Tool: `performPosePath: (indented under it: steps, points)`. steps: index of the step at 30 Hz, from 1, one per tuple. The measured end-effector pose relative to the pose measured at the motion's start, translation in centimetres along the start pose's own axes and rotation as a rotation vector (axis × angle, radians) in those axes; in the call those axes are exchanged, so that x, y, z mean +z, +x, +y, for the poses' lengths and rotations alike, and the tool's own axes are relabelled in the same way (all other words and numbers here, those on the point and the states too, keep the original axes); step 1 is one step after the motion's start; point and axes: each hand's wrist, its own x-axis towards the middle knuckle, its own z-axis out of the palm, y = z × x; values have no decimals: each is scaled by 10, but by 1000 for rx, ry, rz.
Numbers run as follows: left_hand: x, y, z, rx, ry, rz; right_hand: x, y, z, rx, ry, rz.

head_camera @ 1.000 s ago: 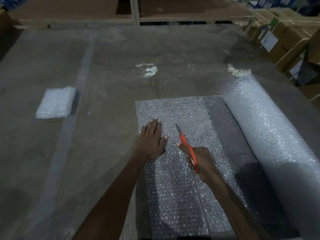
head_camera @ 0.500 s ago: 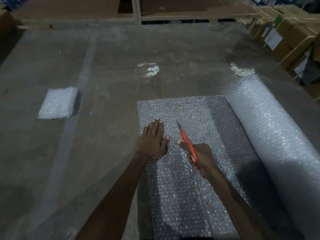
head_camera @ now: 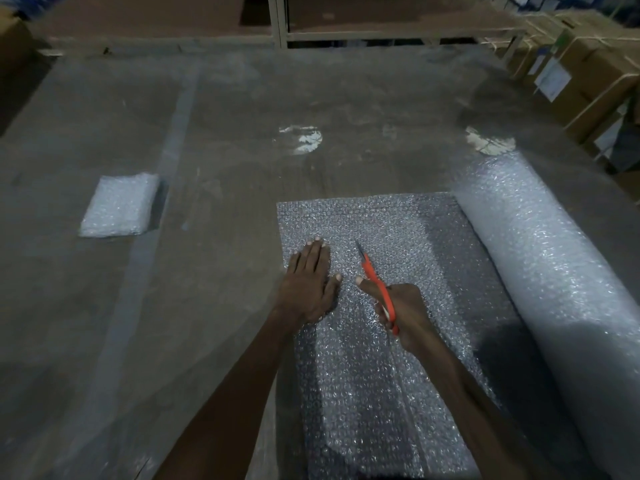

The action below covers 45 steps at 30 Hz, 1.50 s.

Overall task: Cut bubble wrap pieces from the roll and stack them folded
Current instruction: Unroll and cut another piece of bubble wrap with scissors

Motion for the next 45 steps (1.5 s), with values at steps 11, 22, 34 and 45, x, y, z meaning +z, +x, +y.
performPosePath:
  steps: [11,22,34,45]
  points:
    - [4,1,-1,-4,5,-3,4,8,-15,-8,-8,-5]
    - [-10,33,-10,9,-18,179,6,13,-12,-13,23,-7]
    - [-6,74,-32,34,-98,96,10,26,-15,-10,9,-6]
    - [-5,70,-34,10,-72,20,12,34,-24,-6,28,-8]
